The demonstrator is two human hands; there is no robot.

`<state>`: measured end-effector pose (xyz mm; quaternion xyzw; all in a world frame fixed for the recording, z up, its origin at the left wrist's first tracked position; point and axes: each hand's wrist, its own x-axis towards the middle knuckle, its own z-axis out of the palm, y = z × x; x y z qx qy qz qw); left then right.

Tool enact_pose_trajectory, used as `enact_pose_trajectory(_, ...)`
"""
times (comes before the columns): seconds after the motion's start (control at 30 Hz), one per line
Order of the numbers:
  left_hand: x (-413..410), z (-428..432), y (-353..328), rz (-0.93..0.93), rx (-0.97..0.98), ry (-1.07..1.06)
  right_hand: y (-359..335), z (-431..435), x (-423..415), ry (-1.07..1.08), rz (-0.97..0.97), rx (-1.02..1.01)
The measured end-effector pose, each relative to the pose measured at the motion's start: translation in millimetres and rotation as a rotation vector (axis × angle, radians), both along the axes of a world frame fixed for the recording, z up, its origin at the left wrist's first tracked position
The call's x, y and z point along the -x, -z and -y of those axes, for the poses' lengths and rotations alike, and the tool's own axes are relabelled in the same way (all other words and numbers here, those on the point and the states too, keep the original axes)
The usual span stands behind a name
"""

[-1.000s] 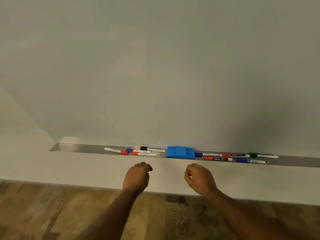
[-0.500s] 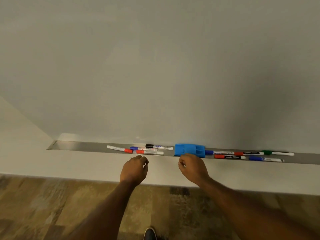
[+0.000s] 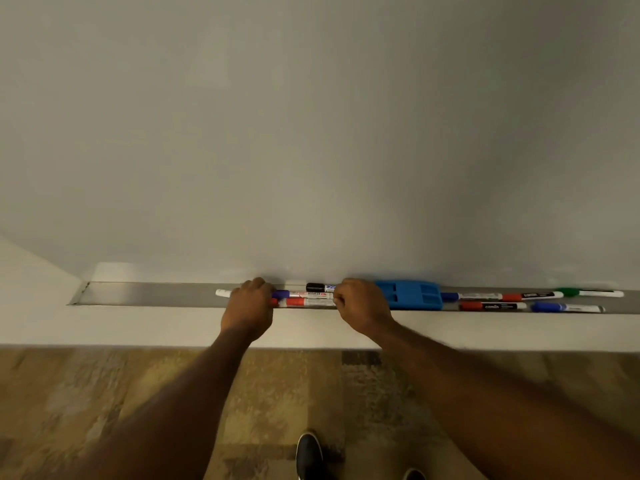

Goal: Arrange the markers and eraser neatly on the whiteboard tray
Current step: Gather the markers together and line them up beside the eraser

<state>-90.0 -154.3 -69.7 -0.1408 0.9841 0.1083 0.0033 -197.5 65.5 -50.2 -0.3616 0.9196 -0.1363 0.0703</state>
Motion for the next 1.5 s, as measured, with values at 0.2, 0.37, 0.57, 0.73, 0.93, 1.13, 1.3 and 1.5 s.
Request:
enact_pose_trajectory(0.2, -2.4, 41.3, 13.1, 0.101, -0.006, 0.03, 11.8, 10.6, 5.7, -0.053, -0.006, -0.037)
enact_pose_trajectory(0.37, 0.9, 50.6, 13.3, 0.133, -0.021, 0.088, 14.1, 13.4, 8.7, -0.063, -0.014, -0.064)
enact_pose_trajectory(0.57, 3.8, 55.1, 11.7, 0.122, -0.018, 0.153, 16.4, 17.2, 10.4, -0.092, -0.014, -0.101)
enact_pose_trajectory(0.73, 4.2, 56.0, 13.5, 0.106, -0.013, 0.173, 19.7, 23.8, 10.1, -0.182, -0.037, -0.163)
enact_pose_trajectory(0.93, 5.8, 59.9, 16.5, 0.111, -0.016, 0.215, 22.8, 32.9, 10.0, -0.298, -0.088, -0.262)
enact_pose_trajectory(1.13, 10.8, 60.8, 14.8, 0.182, 0.049, 0.278, 20.5, 42.5, 13.7, -0.297, -0.076, -0.347)
enact_pose_trajectory(1.3, 9.6, 59.8, 12.6, 0.168, 0.072, 0.302, 15.1, 50.4, 12.6, -0.264, -0.042, -0.393)
enact_pose_trajectory(1.5, 1.6, 62.0, 8.9, 0.108, 0.082, 0.323, 11.0, 56.4, 12.7, -0.311, -0.057, -0.443)
